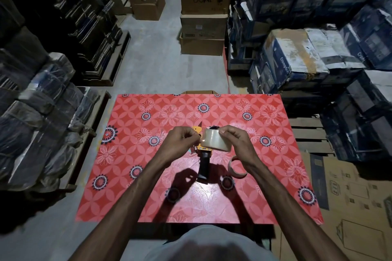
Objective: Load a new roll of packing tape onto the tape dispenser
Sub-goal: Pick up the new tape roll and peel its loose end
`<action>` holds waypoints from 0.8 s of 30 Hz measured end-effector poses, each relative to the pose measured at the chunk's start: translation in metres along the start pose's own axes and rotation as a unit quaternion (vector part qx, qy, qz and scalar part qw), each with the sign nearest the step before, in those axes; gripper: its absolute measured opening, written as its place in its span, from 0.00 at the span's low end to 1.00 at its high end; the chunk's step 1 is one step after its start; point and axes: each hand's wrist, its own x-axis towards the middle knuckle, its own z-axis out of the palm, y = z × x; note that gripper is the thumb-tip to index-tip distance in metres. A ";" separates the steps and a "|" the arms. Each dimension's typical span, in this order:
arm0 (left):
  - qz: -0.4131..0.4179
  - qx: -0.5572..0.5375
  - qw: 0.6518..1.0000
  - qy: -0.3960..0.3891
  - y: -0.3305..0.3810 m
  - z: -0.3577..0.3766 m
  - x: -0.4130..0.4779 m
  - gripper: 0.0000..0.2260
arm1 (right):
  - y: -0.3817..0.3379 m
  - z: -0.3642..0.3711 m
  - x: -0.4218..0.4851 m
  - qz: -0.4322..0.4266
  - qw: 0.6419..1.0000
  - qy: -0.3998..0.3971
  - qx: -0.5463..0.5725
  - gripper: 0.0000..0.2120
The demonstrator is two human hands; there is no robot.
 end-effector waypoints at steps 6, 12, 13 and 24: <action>-0.053 -0.171 0.984 0.011 0.006 0.002 -0.006 0.14 | 0.003 -0.005 0.002 -0.011 1.000 0.003 -0.006 0.09; -0.049 -0.164 0.985 0.016 0.004 0.008 -0.007 0.08 | 0.008 -0.007 0.003 -0.037 0.998 -0.011 -0.039 0.08; -0.049 -0.139 0.989 0.025 0.003 0.009 -0.006 0.09 | 0.008 -0.007 0.003 -0.040 0.998 -0.015 -0.041 0.08; -0.037 -0.080 0.994 0.067 0.011 0.017 -0.005 0.03 | 0.005 -0.007 0.001 -0.036 0.997 -0.016 -0.060 0.08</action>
